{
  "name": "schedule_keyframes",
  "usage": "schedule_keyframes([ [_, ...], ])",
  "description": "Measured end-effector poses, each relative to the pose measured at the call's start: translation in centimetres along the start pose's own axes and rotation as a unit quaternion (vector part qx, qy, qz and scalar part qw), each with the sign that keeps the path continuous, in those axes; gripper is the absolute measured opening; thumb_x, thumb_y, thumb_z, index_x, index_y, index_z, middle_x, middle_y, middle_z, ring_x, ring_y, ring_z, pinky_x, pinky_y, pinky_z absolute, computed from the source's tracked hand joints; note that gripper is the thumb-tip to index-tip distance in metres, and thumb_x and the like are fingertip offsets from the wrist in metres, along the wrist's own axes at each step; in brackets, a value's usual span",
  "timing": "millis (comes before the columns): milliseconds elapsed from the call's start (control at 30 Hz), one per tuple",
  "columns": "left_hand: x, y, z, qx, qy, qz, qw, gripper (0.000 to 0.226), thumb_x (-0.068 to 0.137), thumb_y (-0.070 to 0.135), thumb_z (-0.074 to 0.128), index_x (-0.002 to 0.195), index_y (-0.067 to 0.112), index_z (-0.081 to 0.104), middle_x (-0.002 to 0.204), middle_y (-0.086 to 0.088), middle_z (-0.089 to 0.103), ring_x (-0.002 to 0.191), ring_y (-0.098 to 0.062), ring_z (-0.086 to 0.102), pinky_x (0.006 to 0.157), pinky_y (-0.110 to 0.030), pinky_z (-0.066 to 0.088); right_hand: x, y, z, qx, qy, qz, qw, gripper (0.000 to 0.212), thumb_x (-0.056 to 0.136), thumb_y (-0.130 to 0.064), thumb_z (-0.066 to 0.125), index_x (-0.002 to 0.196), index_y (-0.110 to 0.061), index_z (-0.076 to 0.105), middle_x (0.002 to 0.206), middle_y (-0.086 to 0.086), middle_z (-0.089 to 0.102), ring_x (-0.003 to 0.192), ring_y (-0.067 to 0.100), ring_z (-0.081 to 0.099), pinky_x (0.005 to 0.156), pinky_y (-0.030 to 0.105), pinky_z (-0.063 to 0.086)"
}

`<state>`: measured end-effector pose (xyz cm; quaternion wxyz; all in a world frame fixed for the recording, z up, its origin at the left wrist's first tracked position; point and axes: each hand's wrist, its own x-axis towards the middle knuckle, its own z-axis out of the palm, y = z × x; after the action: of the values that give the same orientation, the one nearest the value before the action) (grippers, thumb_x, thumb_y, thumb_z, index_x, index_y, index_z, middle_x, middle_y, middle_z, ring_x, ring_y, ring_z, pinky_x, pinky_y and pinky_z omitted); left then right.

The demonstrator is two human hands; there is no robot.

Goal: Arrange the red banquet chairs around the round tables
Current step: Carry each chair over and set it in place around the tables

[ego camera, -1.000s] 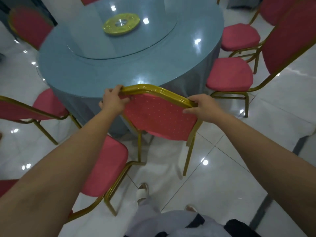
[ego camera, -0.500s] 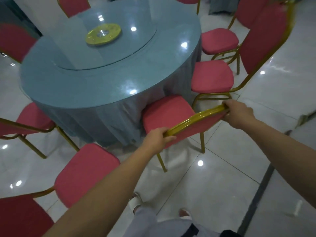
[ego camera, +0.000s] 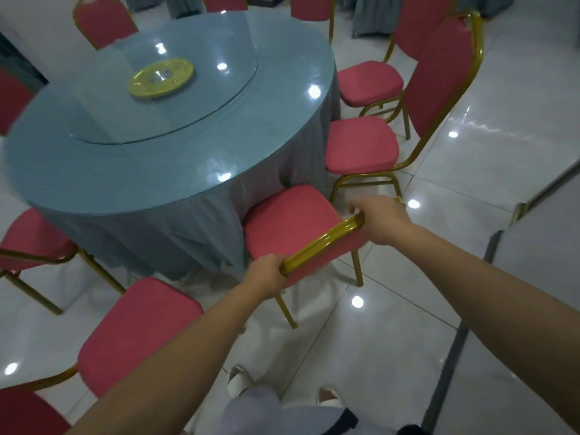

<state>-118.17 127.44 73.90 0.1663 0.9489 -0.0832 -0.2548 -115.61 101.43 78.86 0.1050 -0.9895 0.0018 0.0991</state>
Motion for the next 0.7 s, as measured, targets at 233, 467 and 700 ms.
schedule_keyframes([
  [233, -4.5, -1.2, 2.6, 0.02, -0.025, 0.017, 0.999, 0.013, 0.082, 0.018, 0.068, 0.094, 0.021, 0.065, 0.089, -0.001, 0.066, 0.082, -0.018, 0.063, 0.073, -0.034, 0.053, -3.5, -0.1, 3.0, -0.054, -0.014, -0.023, 0.998, 0.012, 0.085, -0.022, 0.065, 0.089, -0.032, 0.07, 0.087, -0.008, 0.05, 0.083, 0.018, 0.05, 0.075, 0.038, 0.052],
  [467, -5.3, -1.2, 1.3, -0.043, -0.012, 0.023, 0.999, 0.013, 0.085, 0.01, 0.065, 0.097, 0.015, 0.064, 0.095, -0.007, 0.069, 0.09, -0.025, 0.065, 0.081, -0.043, 0.055, -4.1, -2.6, 2.5, -0.038, -0.026, 0.039, 0.998, 0.028, 0.085, -0.011, 0.063, 0.106, -0.03, 0.064, 0.106, 0.0, 0.06, 0.119, 0.028, 0.048, 0.105, 0.053, 0.035],
  [700, -12.6, -7.8, -1.1, -0.245, 0.001, -0.004, 0.969, 0.088, 0.08, 0.03, 0.078, 0.15, 0.044, 0.026, 0.152, 0.007, 0.032, 0.132, -0.014, 0.045, 0.099, -0.026, 0.045, -8.2, -12.4, 1.5, 0.044, -0.106, -0.186, 0.976, 0.081, 0.069, -0.064, 0.052, 0.145, -0.05, 0.028, 0.156, -0.007, 0.029, 0.148, 0.023, 0.015, 0.114, 0.059, 0.011],
])
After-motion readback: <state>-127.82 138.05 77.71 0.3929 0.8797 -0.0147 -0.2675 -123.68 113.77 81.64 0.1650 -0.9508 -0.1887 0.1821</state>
